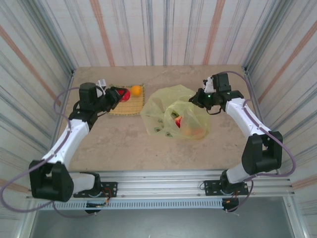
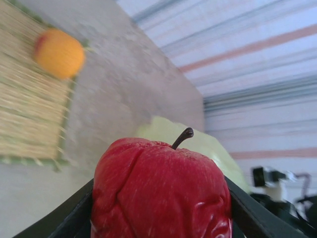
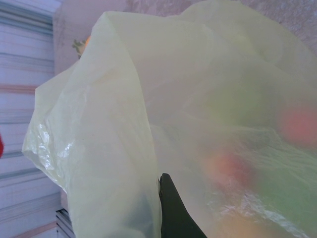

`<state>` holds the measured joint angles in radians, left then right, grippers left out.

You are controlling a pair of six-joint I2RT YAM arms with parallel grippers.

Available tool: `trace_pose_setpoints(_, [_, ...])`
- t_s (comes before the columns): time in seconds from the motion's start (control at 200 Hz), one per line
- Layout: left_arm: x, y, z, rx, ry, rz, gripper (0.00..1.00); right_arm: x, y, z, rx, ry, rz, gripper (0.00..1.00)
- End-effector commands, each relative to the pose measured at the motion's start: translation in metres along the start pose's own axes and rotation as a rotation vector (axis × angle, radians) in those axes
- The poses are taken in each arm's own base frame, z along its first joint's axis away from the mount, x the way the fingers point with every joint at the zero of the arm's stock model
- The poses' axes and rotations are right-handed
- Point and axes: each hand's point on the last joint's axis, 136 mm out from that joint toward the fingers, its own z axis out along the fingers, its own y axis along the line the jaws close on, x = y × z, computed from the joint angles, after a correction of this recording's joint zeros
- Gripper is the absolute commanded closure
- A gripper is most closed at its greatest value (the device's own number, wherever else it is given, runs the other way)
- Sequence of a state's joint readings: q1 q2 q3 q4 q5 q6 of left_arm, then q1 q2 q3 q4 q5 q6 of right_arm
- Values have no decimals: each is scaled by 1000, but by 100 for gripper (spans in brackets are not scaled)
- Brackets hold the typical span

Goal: Place the fruits into the plastic bag

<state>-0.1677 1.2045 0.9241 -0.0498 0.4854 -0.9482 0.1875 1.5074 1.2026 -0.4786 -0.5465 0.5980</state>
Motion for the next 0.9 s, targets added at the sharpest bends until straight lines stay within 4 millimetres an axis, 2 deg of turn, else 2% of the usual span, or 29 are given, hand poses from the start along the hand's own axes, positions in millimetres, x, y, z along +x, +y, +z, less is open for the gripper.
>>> trace_pose_setpoints(0.0, [25, -15, -12, 28, 14, -112, 45, -3, 8, 4, -6, -1, -1, 100])
trace_pose_setpoints(0.195, [55, -21, -28, 39, 13, -204, 46, 0, 13, 7, -15, 7, -8, 100])
trace_pose_setpoints(0.366, [77, -25, -25, 30, 23, -218, 46, 1, 16, 9, -21, 9, -13, 100])
trace_pose_setpoints(0.581, [108, -26, 2, 6, 94, -177, 45, 1, 19, 9, -29, 11, -17, 100])
trace_pose_setpoints(0.897, [149, -44, 52, 13, 242, -61, 45, 6, 20, 5, -29, 13, -20, 100])
